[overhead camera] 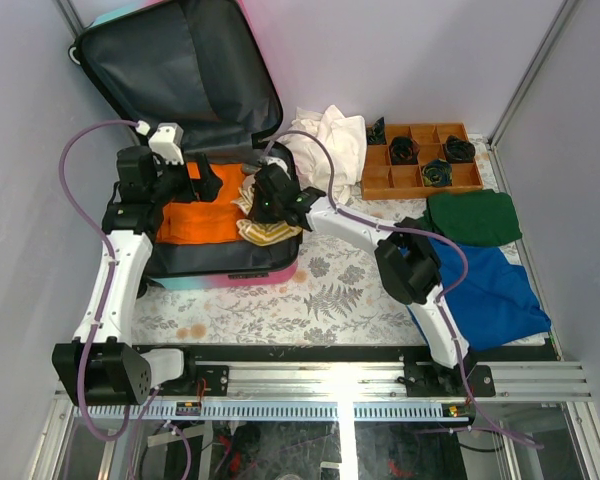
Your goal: Pack the luggage
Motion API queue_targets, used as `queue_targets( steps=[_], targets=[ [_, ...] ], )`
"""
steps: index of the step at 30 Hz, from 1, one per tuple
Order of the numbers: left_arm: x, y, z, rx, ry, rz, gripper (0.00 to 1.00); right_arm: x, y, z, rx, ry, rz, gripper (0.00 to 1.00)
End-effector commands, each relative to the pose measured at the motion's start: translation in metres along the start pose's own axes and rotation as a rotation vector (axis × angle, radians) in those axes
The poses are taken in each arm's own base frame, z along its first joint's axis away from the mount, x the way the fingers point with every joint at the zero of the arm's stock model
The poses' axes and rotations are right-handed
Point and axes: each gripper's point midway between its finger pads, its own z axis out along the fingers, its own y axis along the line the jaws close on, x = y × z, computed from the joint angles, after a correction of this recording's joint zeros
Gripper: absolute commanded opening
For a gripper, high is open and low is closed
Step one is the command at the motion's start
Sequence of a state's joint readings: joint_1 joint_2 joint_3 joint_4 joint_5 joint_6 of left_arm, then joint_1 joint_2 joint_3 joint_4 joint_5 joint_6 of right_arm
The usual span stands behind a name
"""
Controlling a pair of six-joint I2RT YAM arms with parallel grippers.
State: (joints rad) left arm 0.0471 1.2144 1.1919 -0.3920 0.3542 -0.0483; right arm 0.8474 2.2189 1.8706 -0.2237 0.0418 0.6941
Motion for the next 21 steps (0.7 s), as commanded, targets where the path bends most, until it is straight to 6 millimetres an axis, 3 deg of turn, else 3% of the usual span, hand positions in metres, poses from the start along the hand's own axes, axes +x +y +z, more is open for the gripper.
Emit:
queue_targets(
  steps=[1, 5, 8, 10, 11, 13, 15, 21],
  targets=[
    [-0.013, -0.001, -0.002, 0.015, -0.061, 0.021, 1.0, -0.021, 0.03, 0.01, -0.061, -0.073, 0.054, 0.0],
    [-0.012, -0.001, 0.0, 0.021, -0.052, 0.019, 1.0, -0.001, 0.019, 0.017, -0.018, -0.027, 0.099, 0.0],
    [-0.011, -0.002, 0.001, 0.03, -0.049, 0.019, 1.0, 0.033, 0.006, 0.02, 0.01, 0.036, 0.126, 0.0],
    [-0.011, -0.003, 0.001, 0.034, -0.046, 0.019, 1.0, 0.051, 0.009, 0.017, -0.006, 0.074, 0.119, 0.0],
    [-0.01, -0.004, 0.001, 0.04, -0.042, 0.019, 1.0, 0.057, 0.015, 0.014, -0.034, 0.087, 0.106, 0.02],
    [-0.011, -0.005, 0.0, 0.044, -0.04, 0.02, 1.0, 0.061, 0.025, 0.006, -0.078, 0.092, 0.099, 0.21],
    [-0.013, -0.006, -0.001, 0.045, -0.038, 0.021, 1.0, 0.05, 0.038, -0.003, -0.121, 0.073, 0.079, 0.45],
    [-0.026, -0.014, -0.01, 0.07, -0.03, 0.056, 1.0, -0.014, 0.083, -0.056, -0.274, -0.053, -0.112, 0.78]
  ],
)
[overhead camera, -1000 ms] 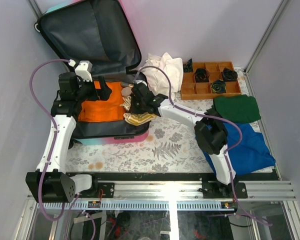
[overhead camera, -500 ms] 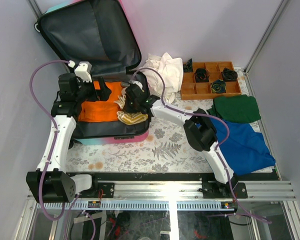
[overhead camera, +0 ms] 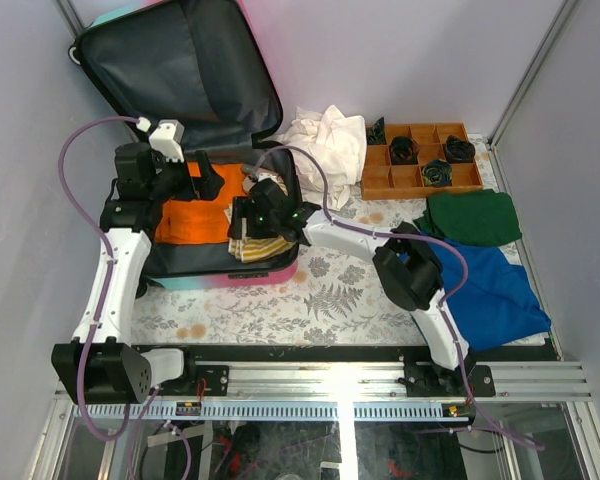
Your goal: Pack the luggage
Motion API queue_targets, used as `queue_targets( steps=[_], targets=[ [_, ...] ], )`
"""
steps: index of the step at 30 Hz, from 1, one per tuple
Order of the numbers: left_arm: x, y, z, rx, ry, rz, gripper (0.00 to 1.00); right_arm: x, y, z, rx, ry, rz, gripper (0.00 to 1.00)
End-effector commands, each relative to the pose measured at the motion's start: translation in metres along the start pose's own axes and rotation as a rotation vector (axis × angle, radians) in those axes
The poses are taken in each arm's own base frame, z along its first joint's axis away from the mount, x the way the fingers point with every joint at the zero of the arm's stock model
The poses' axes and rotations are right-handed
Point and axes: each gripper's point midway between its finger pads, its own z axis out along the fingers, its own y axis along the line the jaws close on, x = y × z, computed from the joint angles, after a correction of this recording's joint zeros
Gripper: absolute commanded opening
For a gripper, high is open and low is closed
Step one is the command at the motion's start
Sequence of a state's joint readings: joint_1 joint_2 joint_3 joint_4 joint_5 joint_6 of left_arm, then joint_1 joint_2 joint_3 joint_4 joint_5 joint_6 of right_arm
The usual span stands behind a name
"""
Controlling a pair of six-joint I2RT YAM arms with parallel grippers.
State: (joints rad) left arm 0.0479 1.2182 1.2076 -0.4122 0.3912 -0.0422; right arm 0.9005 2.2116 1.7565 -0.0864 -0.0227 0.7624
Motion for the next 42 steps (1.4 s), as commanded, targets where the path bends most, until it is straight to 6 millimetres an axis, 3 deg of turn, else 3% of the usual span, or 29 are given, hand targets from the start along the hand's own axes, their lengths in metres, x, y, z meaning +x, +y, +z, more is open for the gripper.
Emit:
queue_targets(
  steps=[1, 5, 11, 18, 23, 27, 31, 36, 42],
  targets=[
    [-0.029, -0.009, -0.011, 0.042, -0.037, 0.067, 1.0, -0.058, 0.07, -0.071, -0.2, -0.096, -0.212, 0.82],
    [-0.033, -0.02, -0.015, 0.102, -0.004, 0.107, 1.0, -0.085, 0.067, -0.125, -0.272, -0.11, -0.356, 0.94],
    [-0.034, -0.035, -0.015, 0.188, 0.032, 0.144, 1.0, -0.107, 0.0, -0.203, -0.256, -0.084, -0.457, 1.0],
    [-0.016, -0.059, -0.002, 0.239, 0.088, 0.229, 1.0, -0.107, -0.112, -0.28, -0.085, -0.012, -0.495, 1.0],
    [-0.007, -0.077, 0.007, 0.259, 0.101, 0.272, 1.0, -0.119, -0.22, -0.324, 0.19, 0.011, -0.411, 0.97],
    [-0.011, -0.08, 0.011, 0.261, 0.088, 0.255, 1.0, -0.126, -0.3, -0.342, 0.413, 0.013, -0.333, 0.9],
    [-0.013, -0.08, 0.01, 0.256, 0.074, 0.258, 1.0, -0.118, -0.359, -0.347, 0.592, 0.039, -0.306, 0.9],
    [-0.012, -0.077, 0.008, 0.237, 0.06, 0.269, 1.0, -0.109, -0.397, -0.333, 0.697, 0.036, -0.259, 0.95],
    [-0.01, -0.075, 0.005, 0.224, 0.043, 0.28, 1.0, -0.092, -0.424, -0.305, 0.72, 0.068, -0.169, 0.97]
  ],
)
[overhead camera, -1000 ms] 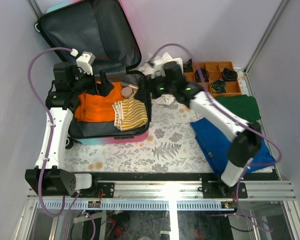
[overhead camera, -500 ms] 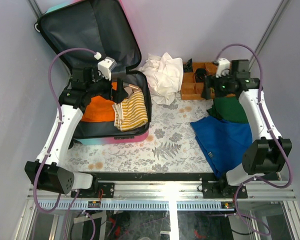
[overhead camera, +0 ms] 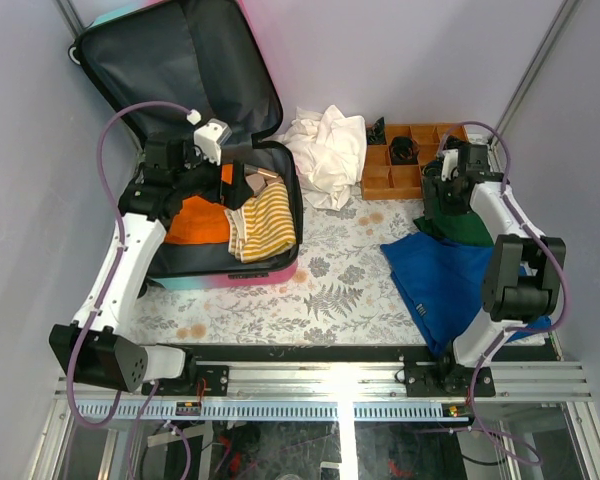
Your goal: Pack the luggage
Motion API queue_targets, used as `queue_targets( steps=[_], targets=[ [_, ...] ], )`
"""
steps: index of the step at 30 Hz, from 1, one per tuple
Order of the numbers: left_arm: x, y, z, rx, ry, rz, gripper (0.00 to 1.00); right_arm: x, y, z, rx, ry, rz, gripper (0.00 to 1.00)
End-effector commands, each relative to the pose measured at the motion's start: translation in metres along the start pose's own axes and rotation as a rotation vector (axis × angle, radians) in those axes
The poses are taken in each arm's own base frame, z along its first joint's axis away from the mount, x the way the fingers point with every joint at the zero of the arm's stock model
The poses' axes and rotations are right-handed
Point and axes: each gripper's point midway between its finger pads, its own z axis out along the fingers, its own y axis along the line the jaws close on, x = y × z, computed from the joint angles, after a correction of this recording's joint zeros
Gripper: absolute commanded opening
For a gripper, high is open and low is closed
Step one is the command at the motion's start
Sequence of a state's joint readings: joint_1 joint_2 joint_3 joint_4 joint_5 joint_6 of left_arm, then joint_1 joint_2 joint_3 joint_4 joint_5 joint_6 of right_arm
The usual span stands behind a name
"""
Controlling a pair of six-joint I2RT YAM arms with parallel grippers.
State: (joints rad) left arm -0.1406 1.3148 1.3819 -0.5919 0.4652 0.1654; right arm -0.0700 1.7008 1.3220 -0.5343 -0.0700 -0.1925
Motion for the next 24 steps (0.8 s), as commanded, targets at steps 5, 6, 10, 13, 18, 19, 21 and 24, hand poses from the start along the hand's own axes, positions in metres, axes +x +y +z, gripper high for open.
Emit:
queue_targets(
  steps=[5, 6, 10, 13, 18, 19, 21, 24],
  targets=[
    [-0.016, 0.002, -0.006, -0.03, -0.077, 0.047, 1.0, -0.005, -0.006, 0.045, 0.072, -0.009, 0.044, 0.97],
    [-0.015, 0.002, -0.006, -0.028, -0.075, 0.047, 1.0, -0.005, -0.003, 0.048, 0.069, -0.003, 0.041, 0.98],
    [-0.013, 0.004, -0.004, -0.031, -0.073, 0.05, 1.0, 0.005, 0.01, 0.062, 0.064, 0.037, 0.023, 1.0],
    [-0.012, 0.004, -0.003, -0.028, -0.073, 0.047, 1.0, 0.016, 0.014, 0.072, 0.078, 0.069, 0.007, 1.0],
    [-0.014, 0.003, -0.002, -0.024, -0.08, 0.043, 1.0, 0.034, 0.004, 0.09, 0.134, 0.132, -0.015, 0.94],
    [-0.015, 0.003, -0.002, -0.024, -0.082, 0.044, 1.0, 0.037, 0.003, 0.092, 0.142, 0.144, -0.016, 0.9],
    [-0.015, 0.003, -0.003, -0.025, -0.083, 0.046, 1.0, 0.038, 0.0, 0.095, 0.149, 0.154, -0.011, 0.71],
    [-0.016, 0.003, -0.004, -0.029, -0.088, 0.048, 1.0, 0.03, -0.004, 0.092, 0.157, 0.141, 0.011, 0.46]
  ],
)
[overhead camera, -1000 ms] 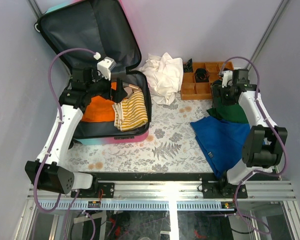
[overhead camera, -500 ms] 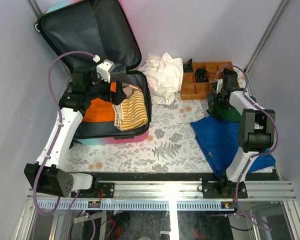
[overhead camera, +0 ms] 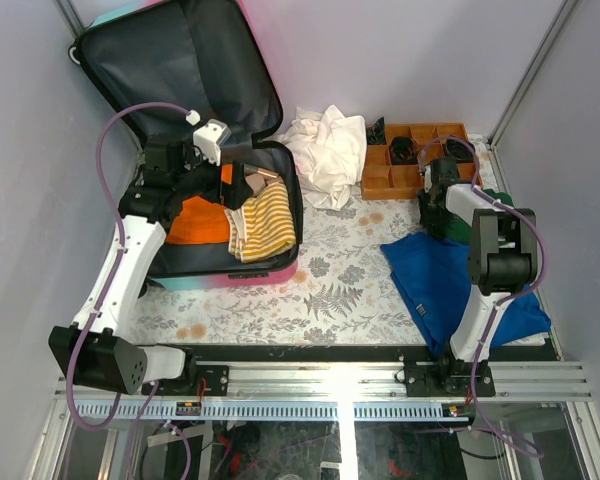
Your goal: Pack the luggage
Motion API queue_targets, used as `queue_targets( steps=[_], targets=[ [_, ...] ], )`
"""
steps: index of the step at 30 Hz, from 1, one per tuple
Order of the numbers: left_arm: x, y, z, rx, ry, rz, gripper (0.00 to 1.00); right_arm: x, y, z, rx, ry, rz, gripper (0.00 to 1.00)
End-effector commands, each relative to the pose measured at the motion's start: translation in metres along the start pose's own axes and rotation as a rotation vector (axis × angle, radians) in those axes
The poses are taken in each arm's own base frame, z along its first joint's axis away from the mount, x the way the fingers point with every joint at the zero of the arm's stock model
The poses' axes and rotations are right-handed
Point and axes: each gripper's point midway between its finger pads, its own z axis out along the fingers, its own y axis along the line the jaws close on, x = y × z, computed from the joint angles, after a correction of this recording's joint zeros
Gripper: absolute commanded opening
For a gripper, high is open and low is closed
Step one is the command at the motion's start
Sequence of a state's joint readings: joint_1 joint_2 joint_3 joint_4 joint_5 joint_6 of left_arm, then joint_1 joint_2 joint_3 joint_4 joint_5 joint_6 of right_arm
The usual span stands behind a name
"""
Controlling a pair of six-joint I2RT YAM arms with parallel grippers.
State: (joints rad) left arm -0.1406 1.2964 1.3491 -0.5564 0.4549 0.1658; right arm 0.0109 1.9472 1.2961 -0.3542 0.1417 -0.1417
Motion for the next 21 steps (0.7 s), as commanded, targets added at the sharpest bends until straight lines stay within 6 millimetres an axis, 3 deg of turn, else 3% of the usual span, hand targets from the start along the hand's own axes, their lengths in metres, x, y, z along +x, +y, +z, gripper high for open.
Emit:
queue_targets(
  steps=[1, 4, 5, 13, 17, 21],
  targets=[
    [-0.018, 0.002, -0.004, -0.017, -0.072, 0.039, 1.0, -0.004, -0.007, 0.004, 0.005, 0.014, 0.046, 0.37],
    [-0.019, 0.001, -0.006, -0.021, -0.075, 0.045, 1.0, -0.017, -0.022, -0.007, -0.006, -0.008, 0.09, 0.03],
    [-0.019, 0.001, -0.006, -0.02, -0.076, 0.045, 1.0, -0.022, -0.027, -0.013, -0.018, -0.018, 0.106, 0.01],
    [-0.018, 0.0, -0.007, -0.018, -0.073, 0.045, 1.0, -0.09, -0.075, -0.088, -0.103, -0.225, 0.225, 0.0],
    [-0.018, 0.001, -0.006, -0.02, -0.074, 0.04, 1.0, -0.121, -0.069, -0.131, -0.202, -0.319, 0.249, 0.0],
    [-0.019, 0.001, -0.006, -0.021, -0.074, 0.033, 1.0, -0.129, -0.048, -0.159, -0.329, -0.348, 0.316, 0.0]
  ],
)
